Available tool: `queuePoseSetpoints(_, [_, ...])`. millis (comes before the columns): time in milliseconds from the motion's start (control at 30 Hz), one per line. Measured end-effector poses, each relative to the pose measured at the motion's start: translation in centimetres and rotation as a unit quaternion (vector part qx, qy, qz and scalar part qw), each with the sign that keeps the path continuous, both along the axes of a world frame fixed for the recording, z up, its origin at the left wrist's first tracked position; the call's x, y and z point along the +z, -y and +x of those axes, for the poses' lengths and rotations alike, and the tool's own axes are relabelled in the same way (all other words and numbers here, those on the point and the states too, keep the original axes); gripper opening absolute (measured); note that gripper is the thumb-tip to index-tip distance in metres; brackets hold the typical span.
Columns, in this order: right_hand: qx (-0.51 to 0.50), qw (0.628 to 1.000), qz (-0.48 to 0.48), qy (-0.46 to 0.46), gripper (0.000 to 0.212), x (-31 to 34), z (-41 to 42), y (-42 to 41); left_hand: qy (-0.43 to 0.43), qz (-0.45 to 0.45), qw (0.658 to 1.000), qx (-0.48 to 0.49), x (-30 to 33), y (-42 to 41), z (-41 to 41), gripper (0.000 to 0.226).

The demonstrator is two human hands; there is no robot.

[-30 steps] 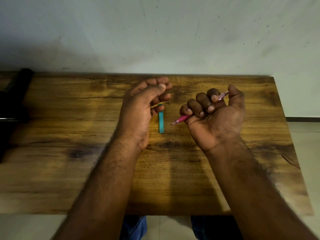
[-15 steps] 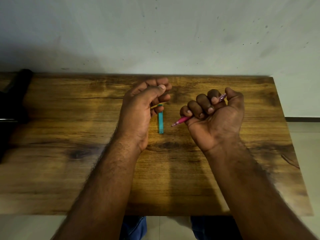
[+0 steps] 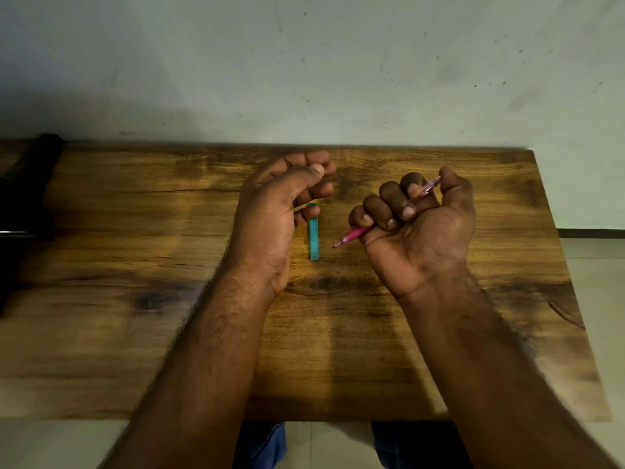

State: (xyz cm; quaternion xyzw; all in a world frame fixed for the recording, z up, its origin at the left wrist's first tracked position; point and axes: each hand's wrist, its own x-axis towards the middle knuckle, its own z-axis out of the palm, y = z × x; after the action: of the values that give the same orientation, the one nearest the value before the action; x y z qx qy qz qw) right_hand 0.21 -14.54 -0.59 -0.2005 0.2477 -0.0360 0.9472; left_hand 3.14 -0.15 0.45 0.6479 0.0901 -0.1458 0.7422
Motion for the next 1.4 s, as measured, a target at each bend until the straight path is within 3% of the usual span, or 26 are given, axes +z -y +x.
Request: queuePoseSetpoints(1400, [0.009, 1.0, -0.02, -0.001, 0.056, -0.01, -0.03, -0.04, -0.003, 0.011, 1.0, -0.002, 0.09, 0.06, -0.01, 0.027])
